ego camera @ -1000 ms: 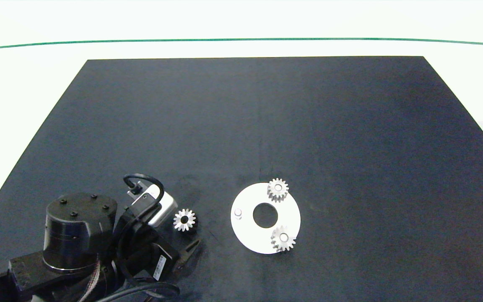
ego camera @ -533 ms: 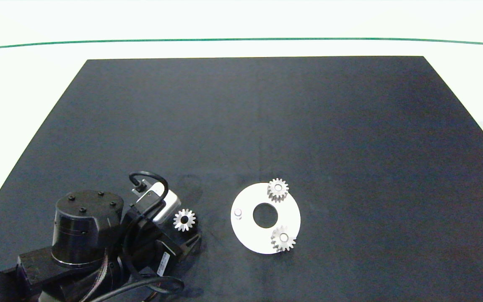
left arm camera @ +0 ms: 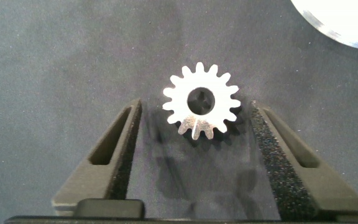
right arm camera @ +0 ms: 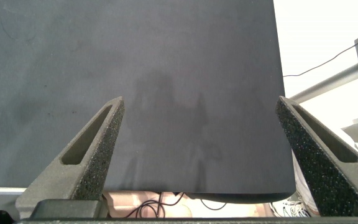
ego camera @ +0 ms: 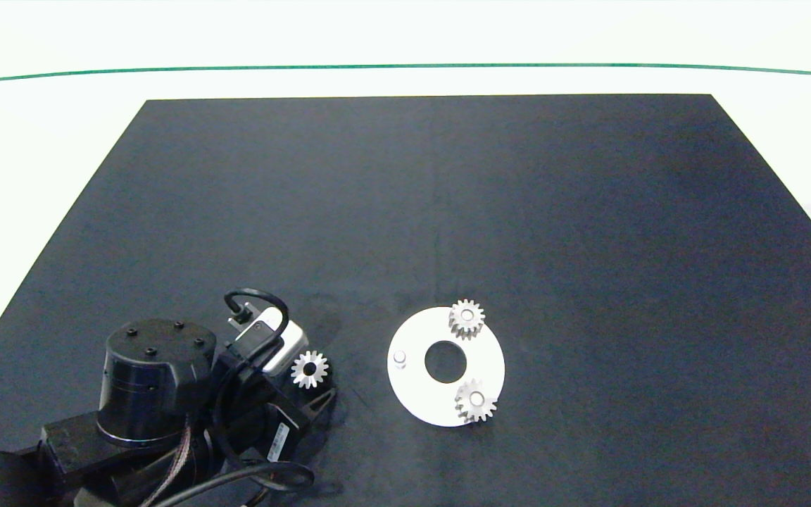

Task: Install three planetary gears onto the carrier pins

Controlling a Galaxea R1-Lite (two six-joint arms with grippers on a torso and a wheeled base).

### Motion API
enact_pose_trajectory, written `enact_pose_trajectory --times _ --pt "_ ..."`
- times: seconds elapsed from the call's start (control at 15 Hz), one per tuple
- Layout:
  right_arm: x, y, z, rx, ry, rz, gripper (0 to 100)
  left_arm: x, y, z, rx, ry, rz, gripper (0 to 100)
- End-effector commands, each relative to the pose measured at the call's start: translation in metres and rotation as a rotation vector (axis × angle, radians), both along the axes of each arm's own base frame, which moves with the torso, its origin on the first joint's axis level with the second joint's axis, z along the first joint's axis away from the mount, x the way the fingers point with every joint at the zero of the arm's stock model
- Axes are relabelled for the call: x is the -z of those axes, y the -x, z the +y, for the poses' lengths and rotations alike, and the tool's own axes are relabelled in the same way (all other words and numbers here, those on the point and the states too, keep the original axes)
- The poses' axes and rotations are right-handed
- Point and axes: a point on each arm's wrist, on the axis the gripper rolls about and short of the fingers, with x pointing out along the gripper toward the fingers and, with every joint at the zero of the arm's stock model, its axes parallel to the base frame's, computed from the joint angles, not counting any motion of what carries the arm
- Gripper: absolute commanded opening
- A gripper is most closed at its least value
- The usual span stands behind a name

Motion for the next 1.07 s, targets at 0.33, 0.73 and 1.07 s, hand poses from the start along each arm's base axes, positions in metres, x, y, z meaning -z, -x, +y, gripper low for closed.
enact_pose_trajectory --times 0.33,0.73,1.07 --pt "0.0006 0.0002 -0.0001 0.002 0.002 0.002 100 -0.003 -0.0021 -0.0015 0.0 0.007 -0.014 54" --pt "0.0004 0.0006 -0.0003 0.002 0.001 0.0 100 -0.0005 -0.001 -0.0007 0.002 0.0 -0.005 42" --pt "0.0001 0.001 -0.0004 0.002 0.0 -0.003 100 -0.0019 -0.0016 -0.0016 0.003 0.004 -0.01 31"
